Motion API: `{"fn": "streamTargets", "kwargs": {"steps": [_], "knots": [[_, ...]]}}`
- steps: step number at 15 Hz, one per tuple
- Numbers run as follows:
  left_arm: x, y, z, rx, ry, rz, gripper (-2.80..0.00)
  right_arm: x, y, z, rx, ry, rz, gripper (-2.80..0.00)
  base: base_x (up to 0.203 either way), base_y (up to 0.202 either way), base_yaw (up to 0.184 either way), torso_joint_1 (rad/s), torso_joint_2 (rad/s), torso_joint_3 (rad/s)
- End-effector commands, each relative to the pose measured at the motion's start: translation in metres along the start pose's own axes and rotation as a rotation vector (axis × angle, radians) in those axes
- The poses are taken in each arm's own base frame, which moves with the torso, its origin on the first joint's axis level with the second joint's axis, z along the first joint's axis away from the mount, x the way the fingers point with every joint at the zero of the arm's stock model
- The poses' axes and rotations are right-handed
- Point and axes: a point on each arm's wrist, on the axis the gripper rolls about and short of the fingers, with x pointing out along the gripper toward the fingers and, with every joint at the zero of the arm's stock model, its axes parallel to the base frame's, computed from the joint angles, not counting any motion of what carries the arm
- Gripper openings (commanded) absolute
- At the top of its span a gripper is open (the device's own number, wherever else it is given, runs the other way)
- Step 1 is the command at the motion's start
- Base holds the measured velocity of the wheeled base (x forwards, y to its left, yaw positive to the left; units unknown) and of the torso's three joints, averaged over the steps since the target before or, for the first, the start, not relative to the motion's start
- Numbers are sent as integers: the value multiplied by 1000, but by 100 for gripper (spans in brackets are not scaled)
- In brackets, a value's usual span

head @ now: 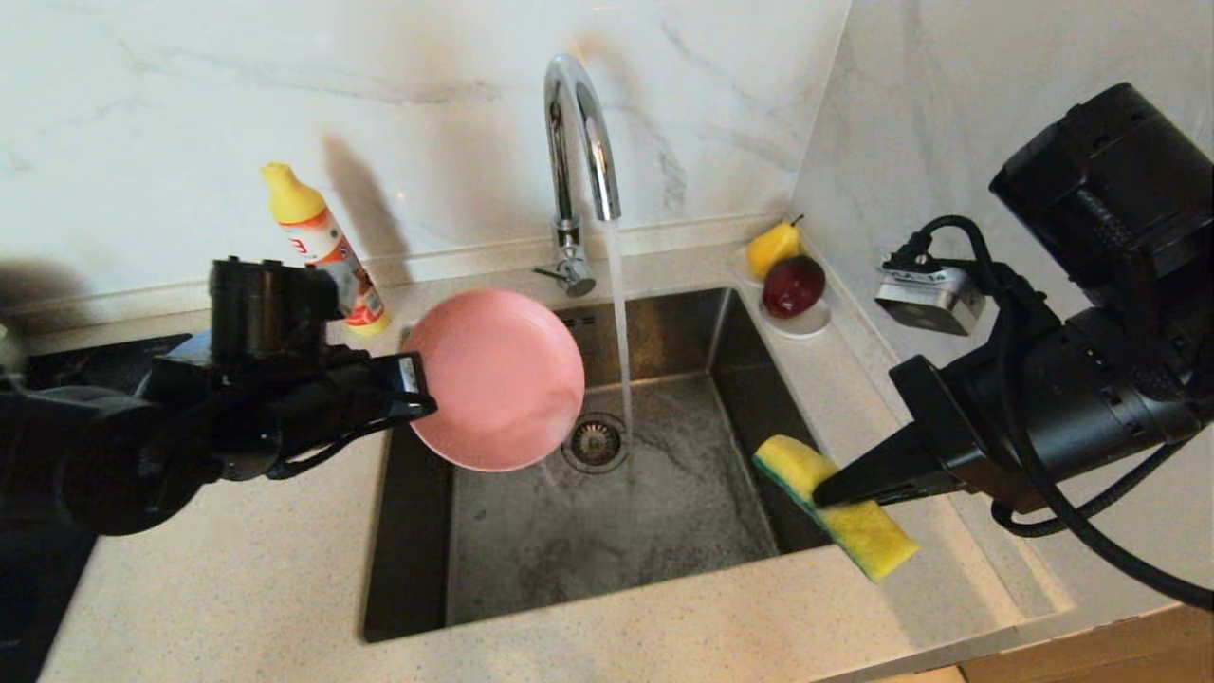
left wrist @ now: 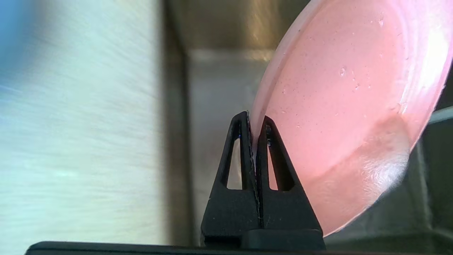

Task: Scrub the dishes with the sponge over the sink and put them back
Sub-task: Rinse the plate

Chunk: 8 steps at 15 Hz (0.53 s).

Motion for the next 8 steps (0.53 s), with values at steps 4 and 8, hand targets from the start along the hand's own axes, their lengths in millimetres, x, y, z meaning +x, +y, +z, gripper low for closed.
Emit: {"fn": "streamTargets", "kwargs": {"steps": [4, 8], "knots": [[-83, 29, 22, 40, -269, 7, -280, 3, -1, 1, 11, 14, -1, -280, 0, 0, 0, 0, 0, 0], [-112, 37, 13, 84, -384, -5, -280, 0, 1, 0, 14, 7, 6, -280, 0, 0, 0, 0, 0, 0]]}}
